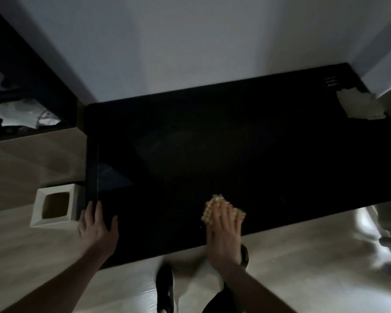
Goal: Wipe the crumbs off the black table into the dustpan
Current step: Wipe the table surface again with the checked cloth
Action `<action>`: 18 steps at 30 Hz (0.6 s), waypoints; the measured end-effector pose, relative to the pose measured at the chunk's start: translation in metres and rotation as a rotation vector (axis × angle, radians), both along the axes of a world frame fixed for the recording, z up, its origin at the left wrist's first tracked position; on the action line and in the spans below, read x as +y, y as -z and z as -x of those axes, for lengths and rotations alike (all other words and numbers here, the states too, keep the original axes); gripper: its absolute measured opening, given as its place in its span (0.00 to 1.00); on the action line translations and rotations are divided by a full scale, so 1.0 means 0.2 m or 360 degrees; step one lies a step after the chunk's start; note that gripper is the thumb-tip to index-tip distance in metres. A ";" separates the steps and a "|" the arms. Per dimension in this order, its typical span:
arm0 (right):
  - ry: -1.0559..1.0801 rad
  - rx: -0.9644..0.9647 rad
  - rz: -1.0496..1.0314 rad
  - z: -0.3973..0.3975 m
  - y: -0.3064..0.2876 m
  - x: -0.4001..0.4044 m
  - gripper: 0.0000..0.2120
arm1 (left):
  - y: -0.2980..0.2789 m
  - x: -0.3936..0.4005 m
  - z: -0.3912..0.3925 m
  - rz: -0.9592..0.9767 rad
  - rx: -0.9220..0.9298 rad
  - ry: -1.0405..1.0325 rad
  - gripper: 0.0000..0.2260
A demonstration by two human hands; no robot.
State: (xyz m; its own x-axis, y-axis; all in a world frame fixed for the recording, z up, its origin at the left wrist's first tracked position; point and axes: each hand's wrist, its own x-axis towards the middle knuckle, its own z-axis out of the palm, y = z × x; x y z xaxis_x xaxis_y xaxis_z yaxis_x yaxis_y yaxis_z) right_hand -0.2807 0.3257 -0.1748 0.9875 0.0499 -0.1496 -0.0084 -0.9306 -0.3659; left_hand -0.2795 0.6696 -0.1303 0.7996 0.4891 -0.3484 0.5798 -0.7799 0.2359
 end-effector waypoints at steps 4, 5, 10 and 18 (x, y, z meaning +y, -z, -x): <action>-0.0267 0.0019 -0.0242 0.19 -0.03 0.37 0.33 | 0.06 0.10 0.06 0.0055 -0.0085 0.0048 0.34; -0.0217 0.0087 -0.0395 0.19 -0.06 0.39 0.33 | 0.07 0.11 0.07 0.0071 -0.0100 0.0042 0.34; 0.0292 -0.0253 -0.0759 0.03 -0.13 0.09 0.29 | 0.07 0.12 0.07 0.0104 -0.0187 -0.0034 0.34; 0.0716 -0.0323 -0.0087 -0.41 -0.11 -0.81 0.26 | 0.14 0.18 0.05 0.0188 -0.0259 -0.0228 0.33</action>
State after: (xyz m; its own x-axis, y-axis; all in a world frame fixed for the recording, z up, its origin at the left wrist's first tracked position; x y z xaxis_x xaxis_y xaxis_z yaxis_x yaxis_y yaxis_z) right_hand -0.1995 0.1643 -0.1530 0.9218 -0.3857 0.0386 -0.3286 -0.8303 -0.4501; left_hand -0.2887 0.7058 -0.1580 0.7752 0.5652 -0.2821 0.6295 -0.6539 0.4197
